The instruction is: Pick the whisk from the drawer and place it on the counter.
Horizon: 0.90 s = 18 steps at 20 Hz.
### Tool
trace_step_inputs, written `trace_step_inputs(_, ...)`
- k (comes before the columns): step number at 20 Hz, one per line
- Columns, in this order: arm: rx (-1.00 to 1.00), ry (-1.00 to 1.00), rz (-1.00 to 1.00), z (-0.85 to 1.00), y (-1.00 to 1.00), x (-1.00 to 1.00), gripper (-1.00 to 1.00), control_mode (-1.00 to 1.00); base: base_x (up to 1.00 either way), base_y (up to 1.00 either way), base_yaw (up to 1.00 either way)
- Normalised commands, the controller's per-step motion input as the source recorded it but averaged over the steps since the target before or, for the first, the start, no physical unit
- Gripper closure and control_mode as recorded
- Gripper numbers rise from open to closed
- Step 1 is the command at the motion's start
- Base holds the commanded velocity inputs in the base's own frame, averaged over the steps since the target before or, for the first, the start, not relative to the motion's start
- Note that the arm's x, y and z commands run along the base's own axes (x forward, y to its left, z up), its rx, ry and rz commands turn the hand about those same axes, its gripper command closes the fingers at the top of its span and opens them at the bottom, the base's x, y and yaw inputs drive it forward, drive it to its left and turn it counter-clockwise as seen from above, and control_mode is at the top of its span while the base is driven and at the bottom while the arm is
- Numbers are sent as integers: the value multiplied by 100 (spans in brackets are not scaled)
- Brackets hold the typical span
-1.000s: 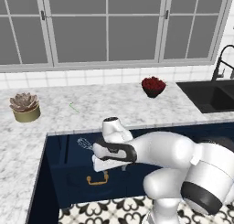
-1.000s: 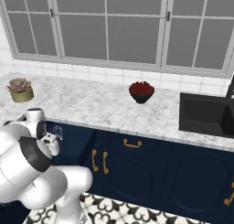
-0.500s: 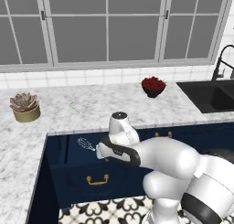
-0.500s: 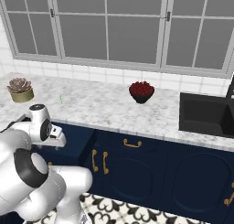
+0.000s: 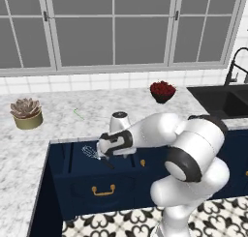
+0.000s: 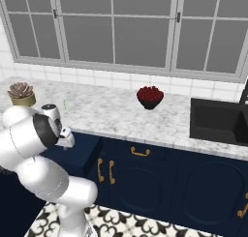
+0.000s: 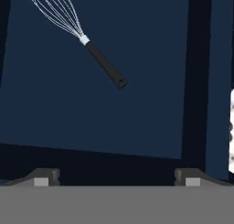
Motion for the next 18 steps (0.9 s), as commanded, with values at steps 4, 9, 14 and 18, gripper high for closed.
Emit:
trace_step_inputs(4,-6,6,-5,-7,36,46,-100,-100,0,0,0)
trace_step_inputs(9,-7,2,-1,-23,15,35,-100,-100,0,0,0)
trace_step_inputs(14,-8,3,0,-44,1,24,-100,-100,0,0,0)
trace_step_inputs(18,-6,3,-1,-37,2,23,-100,-100,0,0,0)
